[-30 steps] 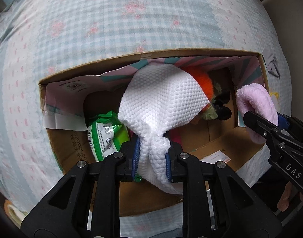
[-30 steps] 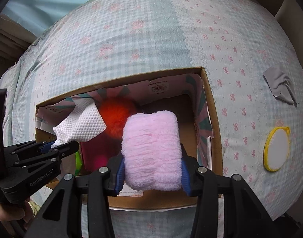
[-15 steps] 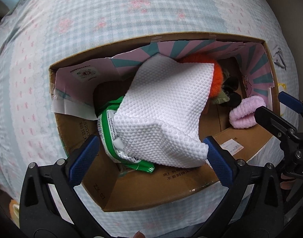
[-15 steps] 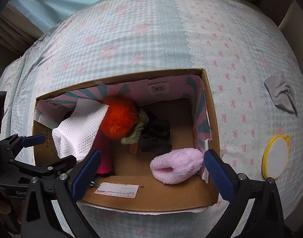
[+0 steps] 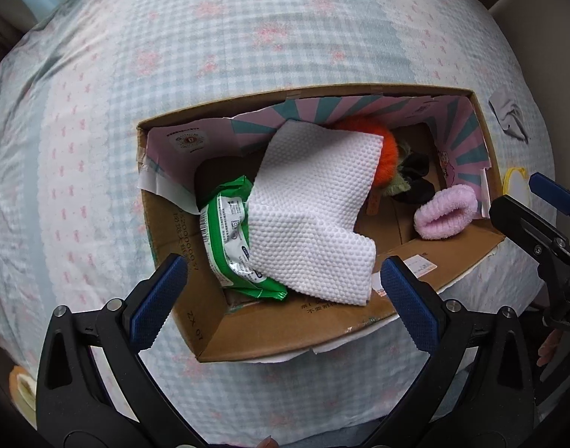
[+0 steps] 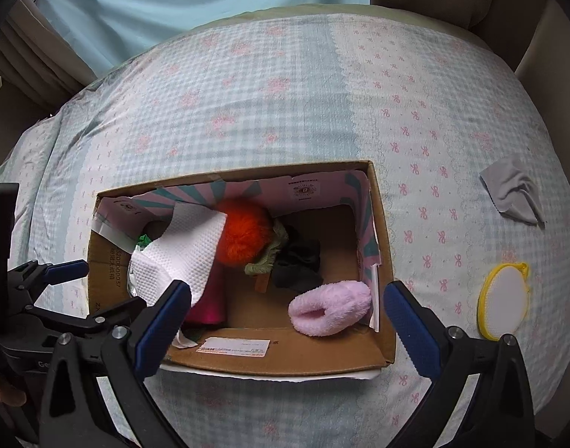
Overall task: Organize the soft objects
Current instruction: 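Move both tools toward the yellow-rimmed sponge and grey cloth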
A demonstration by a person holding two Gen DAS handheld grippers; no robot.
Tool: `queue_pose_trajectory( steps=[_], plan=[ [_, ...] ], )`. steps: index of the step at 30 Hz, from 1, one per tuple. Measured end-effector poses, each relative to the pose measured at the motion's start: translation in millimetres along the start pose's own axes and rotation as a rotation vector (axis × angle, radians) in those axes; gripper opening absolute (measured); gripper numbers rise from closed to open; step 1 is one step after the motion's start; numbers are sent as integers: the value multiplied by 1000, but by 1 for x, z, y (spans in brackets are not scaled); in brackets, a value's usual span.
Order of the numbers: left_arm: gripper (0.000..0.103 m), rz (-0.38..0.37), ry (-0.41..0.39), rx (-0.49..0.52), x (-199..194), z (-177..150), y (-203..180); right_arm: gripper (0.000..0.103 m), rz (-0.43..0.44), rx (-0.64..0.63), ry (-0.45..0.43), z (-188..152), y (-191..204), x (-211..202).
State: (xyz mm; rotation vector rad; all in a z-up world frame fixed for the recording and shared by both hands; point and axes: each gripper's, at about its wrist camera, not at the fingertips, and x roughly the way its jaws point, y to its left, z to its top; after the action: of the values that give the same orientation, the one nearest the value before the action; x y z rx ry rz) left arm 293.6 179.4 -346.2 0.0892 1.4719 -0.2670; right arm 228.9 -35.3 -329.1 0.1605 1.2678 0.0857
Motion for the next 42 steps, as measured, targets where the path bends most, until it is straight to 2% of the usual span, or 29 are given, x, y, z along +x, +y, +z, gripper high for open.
queue_pose_trajectory(
  steps=[8, 15, 25, 31, 34, 37, 42],
  plan=[
    [103, -3, -118, -41, -62, -25, -7, 103, -11, -21, -126, -10, 6, -68],
    [103, 43, -252, -57, -131, -50, -25, 103, -19, -26, -277, -23, 0, -144],
    [103, 28, -381, -77, -191, -69, -87, 103, -42, -19, -393, -43, -51, -219],
    [103, 41, -424, -47, -202, -64, -152, 103, -44, 1, -400, -45, -115, -248],
    [103, 17, -448, -30, -197, -59, -189, 103, -68, -28, -399, -44, -151, -255],
    [103, 4, -445, -7, -182, -53, -230, 103, -94, -50, -405, -41, -187, -255],
    [103, -22, -412, 52, -139, -44, -298, 103, -107, -108, -354, -32, -246, -231]
  ],
)
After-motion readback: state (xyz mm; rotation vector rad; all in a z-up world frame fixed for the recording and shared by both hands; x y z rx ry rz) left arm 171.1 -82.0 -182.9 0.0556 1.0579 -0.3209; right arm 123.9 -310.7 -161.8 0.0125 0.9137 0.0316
